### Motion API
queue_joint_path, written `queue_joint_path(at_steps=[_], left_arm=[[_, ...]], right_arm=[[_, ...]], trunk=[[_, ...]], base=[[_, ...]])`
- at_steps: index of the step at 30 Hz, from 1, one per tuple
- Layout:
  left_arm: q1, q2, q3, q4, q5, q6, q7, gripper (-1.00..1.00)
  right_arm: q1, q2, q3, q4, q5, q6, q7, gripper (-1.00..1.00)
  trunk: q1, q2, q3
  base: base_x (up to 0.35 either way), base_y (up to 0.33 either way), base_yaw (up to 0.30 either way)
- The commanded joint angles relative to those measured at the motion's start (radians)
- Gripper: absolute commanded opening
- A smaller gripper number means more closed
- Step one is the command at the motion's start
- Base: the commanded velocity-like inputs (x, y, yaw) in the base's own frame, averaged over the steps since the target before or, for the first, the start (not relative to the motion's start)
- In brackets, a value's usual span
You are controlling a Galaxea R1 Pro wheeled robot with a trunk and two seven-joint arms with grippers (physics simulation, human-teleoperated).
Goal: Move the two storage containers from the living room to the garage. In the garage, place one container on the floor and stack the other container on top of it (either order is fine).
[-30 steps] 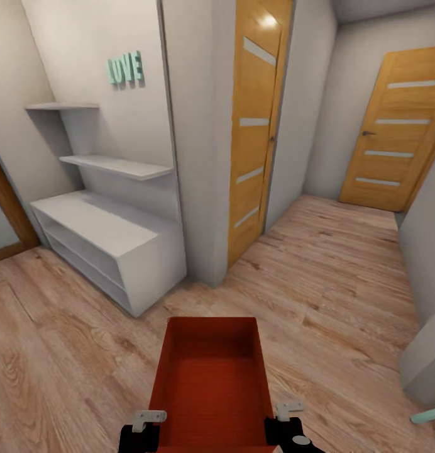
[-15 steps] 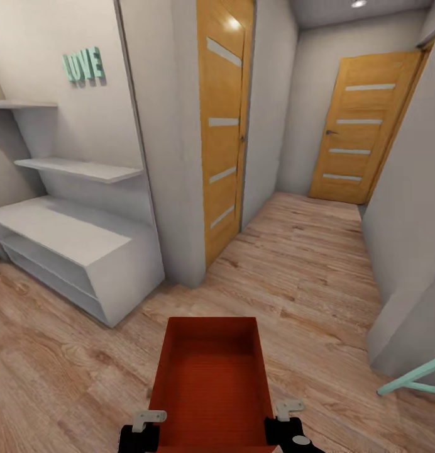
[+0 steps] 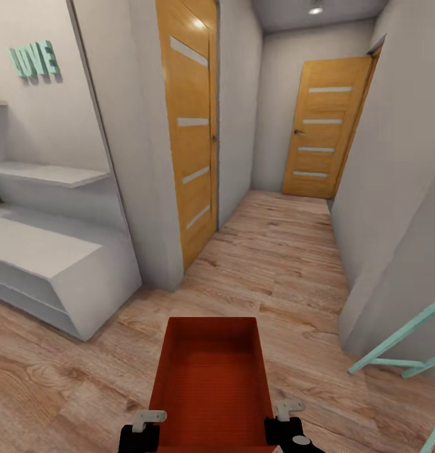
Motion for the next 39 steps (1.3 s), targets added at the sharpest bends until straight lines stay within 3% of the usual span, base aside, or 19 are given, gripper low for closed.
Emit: queue_joint_path(at_steps=[1,13,39], left_arm=[[-0.001,0.0,0.031,-0.001,-0.013,-0.004,0.013,-1.0],[-0.001,0.0,0.031,-0.001,-0.013,-0.004,0.013,-1.0],[-0.001,0.0,0.031,-0.001,-0.013,-0.002,0.013,-1.0]], right_arm=[[-0.001,0.0,-0.001,0.002,-0.003,-0.003,-0.008,-1.0],[-0.001,0.0,-0.001,0.002,-0.003,-0.003,-0.008,-1.0],[-0.001,0.0,-0.001,0.002,-0.003,-0.003,-0.008,-1.0]], trunk=[[0.0,0.0,-0.001],[0.0,0.0,-0.001],[0.0,0.0,-0.001]], base=[[0.0,0.0,-0.264],[0.022,0.0,-0.24],[0.335,0.0,-0.005]])
